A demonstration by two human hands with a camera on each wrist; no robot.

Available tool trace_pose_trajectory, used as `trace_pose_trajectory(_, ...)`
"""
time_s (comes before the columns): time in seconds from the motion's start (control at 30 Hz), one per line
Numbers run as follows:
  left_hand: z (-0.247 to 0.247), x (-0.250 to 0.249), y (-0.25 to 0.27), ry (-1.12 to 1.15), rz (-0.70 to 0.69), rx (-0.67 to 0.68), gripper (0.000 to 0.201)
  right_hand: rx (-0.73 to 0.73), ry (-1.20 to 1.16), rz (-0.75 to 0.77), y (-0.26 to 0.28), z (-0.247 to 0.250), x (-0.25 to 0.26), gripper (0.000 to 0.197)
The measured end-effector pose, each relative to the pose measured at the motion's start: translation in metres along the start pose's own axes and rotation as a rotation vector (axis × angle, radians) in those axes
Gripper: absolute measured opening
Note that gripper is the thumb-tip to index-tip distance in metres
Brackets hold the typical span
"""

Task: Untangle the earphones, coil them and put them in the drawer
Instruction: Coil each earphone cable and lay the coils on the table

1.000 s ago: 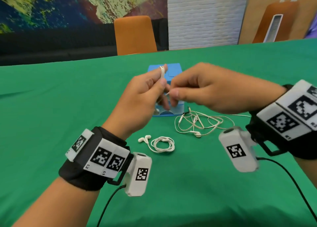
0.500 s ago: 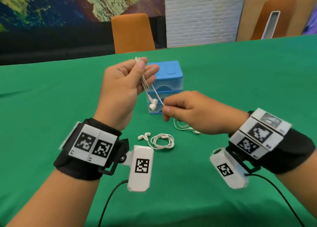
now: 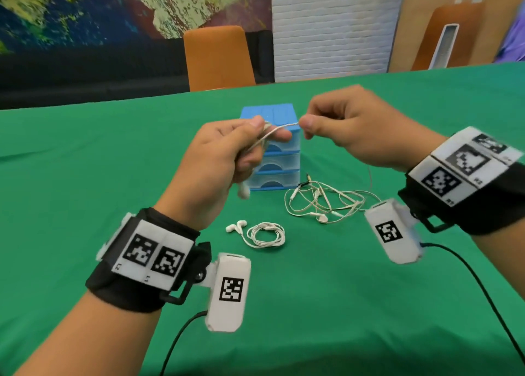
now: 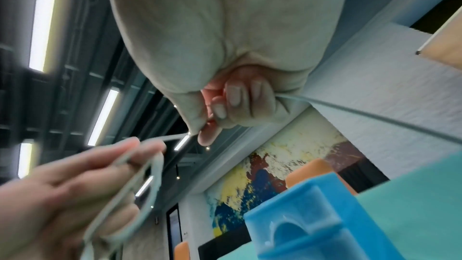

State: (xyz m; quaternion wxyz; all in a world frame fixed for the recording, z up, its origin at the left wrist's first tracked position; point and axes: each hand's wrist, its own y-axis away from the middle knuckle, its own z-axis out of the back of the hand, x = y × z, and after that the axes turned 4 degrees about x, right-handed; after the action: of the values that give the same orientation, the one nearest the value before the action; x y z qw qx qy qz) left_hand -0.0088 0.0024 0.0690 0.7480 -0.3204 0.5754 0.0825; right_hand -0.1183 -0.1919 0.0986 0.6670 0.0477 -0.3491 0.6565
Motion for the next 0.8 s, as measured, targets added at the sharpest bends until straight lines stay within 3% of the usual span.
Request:
trace_pose_trajectory(0.2,0.015,-0.009,-0.008,0.549,0.023,-0.149,0.037,0.151,-0.021,-0.017,0.018,-0.044,0.001,0.026)
trace_pose_trajectory(0.27,0.013,-0.007,-0.01,0.555,-0.005,-0.236,0.027,0.213,0.037,0.022,0.021,-0.054,0.013,0.023)
trace_pose_trajectory(0.33,0.008,-0.004,-0.01,0.376,-0.056,-0.29,0.017,0.265,0.093,0.085,0.021,-0.055,0.028,0.02)
trace_pose_trajectory(0.43,0.001,0.004,-0.007,-0.063,-0.107,-0.193,0.022,0.26,0.133,0.182,0.016,-0.042,0.046,0.024)
trace_pose_trajectory(0.53,-0.001,0.009,0.0,-0.266,-0.132,-0.012,0.034,0.174,0.173,0.207,0.007,-0.017,0.052,0.025)
trace_pose_trajectory(0.7,-0.005,0.004,0.002,-0.124,-0.075,0.11,0.032,0.014,-0.005,0.165,-0.002,-0.001,0.036,0.009)
trace_pose_trajectory(0.8,-0.007,-0.003,-0.001,-0.005,-0.046,0.131,0.031,0.021,-0.152,0.17,0.003,-0.009,0.031,0.017)
